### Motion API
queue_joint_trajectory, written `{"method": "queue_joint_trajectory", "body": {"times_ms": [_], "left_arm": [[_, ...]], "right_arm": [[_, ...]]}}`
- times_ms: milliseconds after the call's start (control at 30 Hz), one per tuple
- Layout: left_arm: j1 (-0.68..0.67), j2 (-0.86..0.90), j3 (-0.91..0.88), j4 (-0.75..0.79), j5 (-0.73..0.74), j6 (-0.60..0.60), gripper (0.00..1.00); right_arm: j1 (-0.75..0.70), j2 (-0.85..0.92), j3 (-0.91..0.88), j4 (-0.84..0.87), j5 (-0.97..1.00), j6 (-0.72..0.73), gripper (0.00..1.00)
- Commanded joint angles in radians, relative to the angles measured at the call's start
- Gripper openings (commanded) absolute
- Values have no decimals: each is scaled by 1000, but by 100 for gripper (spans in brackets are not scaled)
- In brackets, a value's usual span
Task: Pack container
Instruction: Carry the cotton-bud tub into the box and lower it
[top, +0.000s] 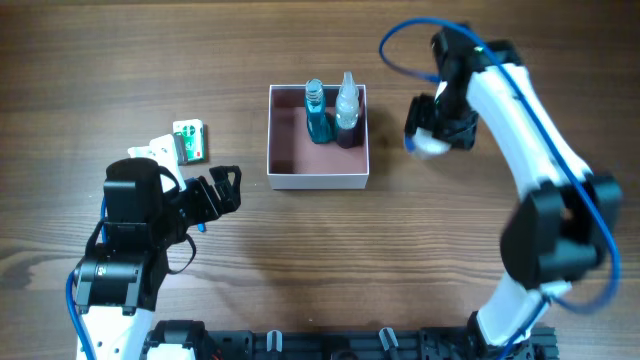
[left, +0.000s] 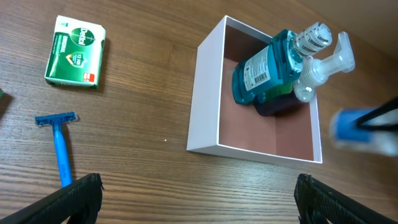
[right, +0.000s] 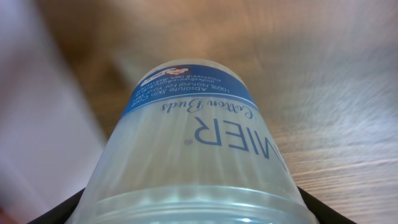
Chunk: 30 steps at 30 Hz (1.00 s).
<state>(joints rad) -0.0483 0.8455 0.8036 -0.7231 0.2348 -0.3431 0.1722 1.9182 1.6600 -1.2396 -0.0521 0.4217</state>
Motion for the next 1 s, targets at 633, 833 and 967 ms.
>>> {"method": "queue_joint_trajectory", "body": {"times_ms": [633,833,967], "left_arm": [[-6,0,21,0,19,-2,100],[-6,0,21,0,19,-2,100],[-6,0,21,0,19,-2,100]], "right_arm": [[385,-189,32,117,-1,-125,4],[389,-118,32,112,32,-123,5],[390,-68,32,111,32,-123,5]]}}
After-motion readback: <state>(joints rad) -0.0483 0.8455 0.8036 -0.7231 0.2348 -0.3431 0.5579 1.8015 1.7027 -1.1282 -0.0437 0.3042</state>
